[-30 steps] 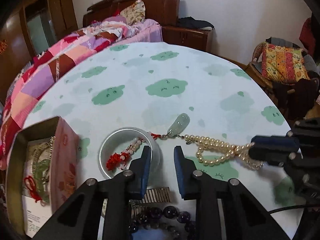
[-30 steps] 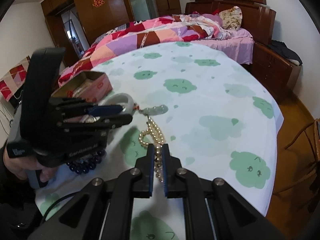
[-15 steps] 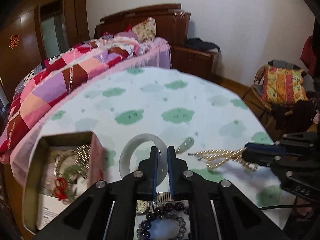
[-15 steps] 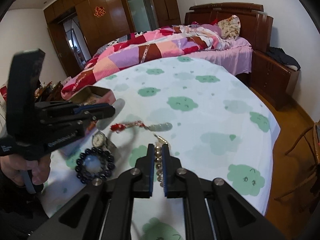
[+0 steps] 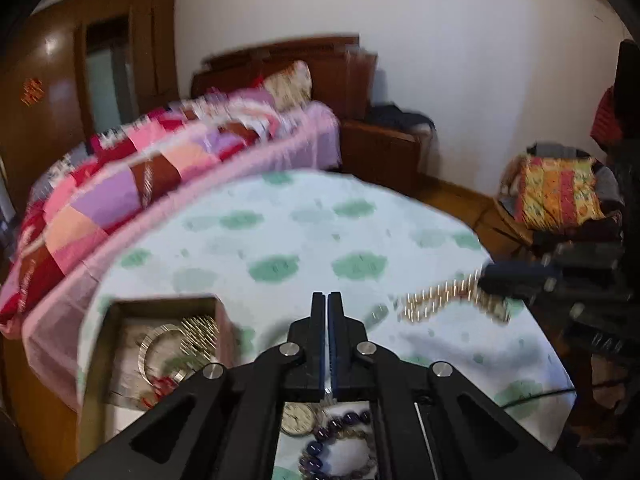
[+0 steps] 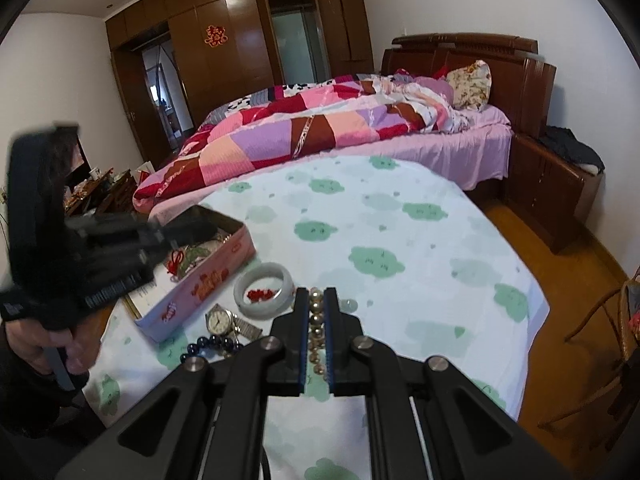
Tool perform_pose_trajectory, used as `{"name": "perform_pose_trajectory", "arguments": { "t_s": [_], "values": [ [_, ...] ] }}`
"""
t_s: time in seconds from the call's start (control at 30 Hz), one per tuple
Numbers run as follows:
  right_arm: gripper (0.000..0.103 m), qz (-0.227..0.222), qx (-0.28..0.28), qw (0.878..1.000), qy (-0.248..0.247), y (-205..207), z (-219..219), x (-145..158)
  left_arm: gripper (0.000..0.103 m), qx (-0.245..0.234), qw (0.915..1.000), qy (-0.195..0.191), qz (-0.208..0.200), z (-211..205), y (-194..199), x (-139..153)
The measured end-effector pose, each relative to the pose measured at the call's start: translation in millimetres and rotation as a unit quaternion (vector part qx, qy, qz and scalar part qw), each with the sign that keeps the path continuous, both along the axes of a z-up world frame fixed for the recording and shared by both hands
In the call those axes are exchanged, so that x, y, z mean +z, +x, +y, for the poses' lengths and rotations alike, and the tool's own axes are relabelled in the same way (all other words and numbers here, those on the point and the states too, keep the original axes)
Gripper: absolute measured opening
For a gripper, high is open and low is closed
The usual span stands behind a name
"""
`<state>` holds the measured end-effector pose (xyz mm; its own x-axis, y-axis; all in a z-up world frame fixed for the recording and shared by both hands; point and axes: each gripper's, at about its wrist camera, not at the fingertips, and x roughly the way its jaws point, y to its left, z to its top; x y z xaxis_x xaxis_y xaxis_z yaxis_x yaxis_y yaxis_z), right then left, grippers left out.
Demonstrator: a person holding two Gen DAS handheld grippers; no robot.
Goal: Organize jewelry
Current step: 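Carry the pearl necklace and white jade bangle over the tin box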
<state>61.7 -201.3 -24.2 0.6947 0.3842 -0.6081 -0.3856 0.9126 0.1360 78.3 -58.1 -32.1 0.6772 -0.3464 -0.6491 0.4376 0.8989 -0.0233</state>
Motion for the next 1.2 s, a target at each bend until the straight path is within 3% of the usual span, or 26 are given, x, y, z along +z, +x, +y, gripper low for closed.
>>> {"name": "perform_pose_trajectory", "arguments": {
  "t_s": [0.07, 0.1, 0.13, 0.17, 0.27, 0.3, 0.33, 0.4, 0.6, 0.67, 0.77, 1.03, 1.2],
  "values": [
    [0.009, -0.004, -0.002, 1.0, 0.001, 0, -2, 3, 0.03, -0.003, 0.9999, 0.005, 0.015, -5, 4, -11],
    [0.009, -0.005, -0.002, 1.0, 0.001, 1, -3, 3, 0.05, -0.001, 0.9998, 0.012, 0.018, -9, 6, -19],
    [0.009, -0.005, -0.004, 1.0, 0.002, 2, -5, 3, 0.062, -0.002, 0.9996, 0.017, 0.02, -13, 8, -26],
    [0.009, -0.004, -0.004, 1.0, 0.003, 2, -5, 2, 0.062, -0.003, 0.9995, 0.022, 0.024, -16, 10, -33],
    [0.009, 0.002, -0.007, 1.0, 0.007, 5, -9, -4, 0.062, -0.004, 0.9982, 0.039, 0.046, -25, 21, -55],
    [0.009, 0.004, -0.008, 1.0, 0.011, 6, -11, -7, 0.056, -0.003, 0.9977, 0.044, 0.052, -26, 24, -61],
    [0.009, 0.006, -0.01, 1.0, 0.013, 6, -13, -8, 0.037, -0.003, 0.9968, 0.049, 0.063, -27, 29, -68],
    [0.009, 0.014, -0.014, 1.0, 0.024, 8, -18, -13, 0.018, -0.001, 0.9941, 0.059, 0.091, -29, 36, -81],
    [0.009, 0.022, -0.017, 0.999, 0.028, 8, -22, -21, 0.018, -0.008, 0.9921, 0.085, 0.092, -38, 37, -89],
    [0.009, 0.023, -0.015, 0.999, 0.029, 8, -21, -22, 0.011, -0.006, 0.9919, 0.085, 0.094, -36, 40, -90],
    [0.009, 0.02, -0.012, 0.999, 0.029, 6, -19, -18, 0.01, -0.009, 0.9924, 0.087, 0.087, -33, 36, -83],
    [0.009, 0.001, 0.003, 1.0, 0.021, 9, -8, 7, 0.01, -0.01, 0.9989, 0.037, 0.026, -7, 12, -18],
    [0.009, -0.015, 0.024, 1.0, 0.009, 15, 14, 23, 0.01, 0.008, 0.9993, 0.033, -0.014, 17, 4, 16]
  ]
}}
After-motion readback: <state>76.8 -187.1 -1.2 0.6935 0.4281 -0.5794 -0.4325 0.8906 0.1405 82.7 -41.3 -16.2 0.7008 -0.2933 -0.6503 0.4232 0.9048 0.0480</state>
